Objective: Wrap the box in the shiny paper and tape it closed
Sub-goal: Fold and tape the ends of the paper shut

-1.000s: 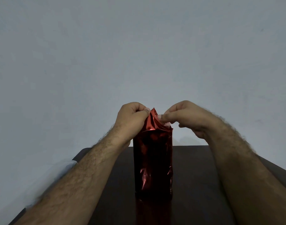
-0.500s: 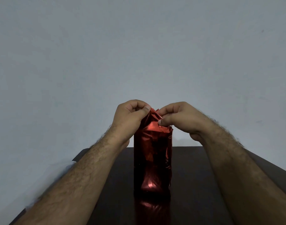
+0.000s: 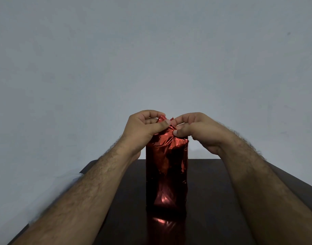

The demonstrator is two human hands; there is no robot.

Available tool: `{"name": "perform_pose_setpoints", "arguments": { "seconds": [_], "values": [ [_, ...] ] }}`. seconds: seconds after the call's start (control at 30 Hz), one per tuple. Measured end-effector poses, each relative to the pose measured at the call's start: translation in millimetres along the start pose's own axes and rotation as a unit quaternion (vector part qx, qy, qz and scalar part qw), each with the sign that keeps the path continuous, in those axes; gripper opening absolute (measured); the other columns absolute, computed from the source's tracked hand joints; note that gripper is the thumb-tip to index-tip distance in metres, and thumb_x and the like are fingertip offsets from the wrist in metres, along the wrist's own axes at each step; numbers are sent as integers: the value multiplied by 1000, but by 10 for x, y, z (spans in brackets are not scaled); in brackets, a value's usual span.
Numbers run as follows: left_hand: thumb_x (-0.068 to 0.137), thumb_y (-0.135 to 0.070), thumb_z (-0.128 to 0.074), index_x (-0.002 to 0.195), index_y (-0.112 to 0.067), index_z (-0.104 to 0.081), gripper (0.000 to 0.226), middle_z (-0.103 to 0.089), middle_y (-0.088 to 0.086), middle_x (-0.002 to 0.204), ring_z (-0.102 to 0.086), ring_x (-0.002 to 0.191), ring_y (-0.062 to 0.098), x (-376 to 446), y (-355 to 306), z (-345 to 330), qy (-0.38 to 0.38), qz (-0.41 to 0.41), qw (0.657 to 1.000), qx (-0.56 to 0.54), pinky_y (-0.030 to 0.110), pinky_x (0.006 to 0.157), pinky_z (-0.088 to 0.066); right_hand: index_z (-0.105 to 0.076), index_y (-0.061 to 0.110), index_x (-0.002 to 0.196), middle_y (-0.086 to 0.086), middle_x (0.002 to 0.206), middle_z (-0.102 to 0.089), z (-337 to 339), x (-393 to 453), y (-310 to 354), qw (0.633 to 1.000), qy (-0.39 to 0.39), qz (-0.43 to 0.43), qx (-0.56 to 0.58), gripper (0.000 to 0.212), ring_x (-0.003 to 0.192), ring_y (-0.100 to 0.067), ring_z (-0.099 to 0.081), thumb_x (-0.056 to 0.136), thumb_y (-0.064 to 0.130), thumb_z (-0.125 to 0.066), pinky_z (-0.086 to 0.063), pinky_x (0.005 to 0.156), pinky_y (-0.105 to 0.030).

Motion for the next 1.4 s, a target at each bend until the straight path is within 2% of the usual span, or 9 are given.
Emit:
{"name": "perform_pose_setpoints", "arguments": {
  "seconds": [0.2, 0.33, 0.47, 0.57, 0.7, 0.9, 1.03, 1.23, 1.4],
  "values": [
    [89, -2, -83, 103, 0, -79, 15, -81, 17, 91, -77, 77, 23, 40, 64, -10, -16, 13, 1000, 7, 29, 69, -62, -79, 8, 105, 0, 82, -75, -2, 42, -40, 1000, -10, 5, -23, 13, 66, -4, -64, 92, 6, -76, -47, 58, -15],
    [91, 1, -80, 100, 1, -78, 9, -80, 13, 82, -75, 69, 18, 32, 71, -48, -28, 13, 1000, -1, 25, 63, -58, -80, 16, 96, 3, 95, -77, 40, 96, -105, 995, -98, 14, -11, 17, 74, -2, -66, 84, 23, -90, -46, 59, -11],
    [92, 2, -78, 98, 1, -78, 6, -80, 11, 80, -77, 68, 18, 25, 70, -69, -26, 20, 999, -10, 24, 62, -59, -66, 32, 124, 5, 119, -66, 90, 156, -284, 990, -128, -46, -36, 59, 109, -14, -66, 73, 45, -94, -49, 76, -30],
    [89, 1, -80, 95, -4, -80, 7, -81, 11, 83, -78, 75, 21, 36, 88, -70, -34, 22, 999, 19, 27, 66, -60, -51, 22, 142, -2, 122, -71, -3, 172, -420, 991, -68, -100, 61, 78, 105, -20, -73, 77, 30, -94, -58, 85, -41],
    [85, 2, -80, 92, -11, -80, 15, -80, 17, 86, -80, 81, 34, 55, 125, -82, -49, -2, 996, 76, 44, 78, -67, -46, 11, 145, -18, 121, -74, -20, 182, -432, 984, -62, -87, 144, 75, 88, -24, -78, 82, 0, -86, -59, 72, -34],
    [80, -4, -81, 89, -25, -80, 24, -75, -2, 80, -75, 75, 13, 80, 144, -102, -74, -20, 987, 143, 33, 69, -62, -48, 13, 144, -17, 122, -74, 20, 204, -452, 987, -49, -76, 134, 78, 97, -25, -78, 79, -2, -87, -58, 76, -32],
    [83, 2, -82, 91, -15, -80, 18, -79, 5, 80, -79, 77, 19, 90, 150, -89, -76, 4, 992, 100, 38, 76, -66, -52, 14, 141, -15, 120, -75, 40, 206, -441, 988, -48, -70, 128, 72, 94, -24, -78, 80, -1, -87, -59, 76, -33],
    [91, 2, -79, 103, -4, -78, 14, -80, 10, 87, -78, 74, 19, 33, 71, -130, -49, 26, 998, -9, 27, 63, -60, -74, 31, 114, 3, 133, -61, 0, 175, -325, 997, -44, -13, 59, 43, 99, -24, -76, 83, 5, -85, -59, 73, -41],
    [88, 2, -82, 104, -4, -77, 18, -79, 9, 87, -78, 75, 20, 40, 91, -69, -70, 31, 996, -39, 28, 63, -61, -75, 16, 89, -13, 95, -77, -2, 184, -296, 997, -59, -4, 57, 15, 72, -25, -66, 84, 9, -87, -50, 71, -40]
  ]
}}
Point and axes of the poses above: each hand's wrist, its own x-axis towards the middle knuckle, its own z-axis out of the back of the hand, y = z × x, the point moved 7 cm from there along x, towards the middle knuckle
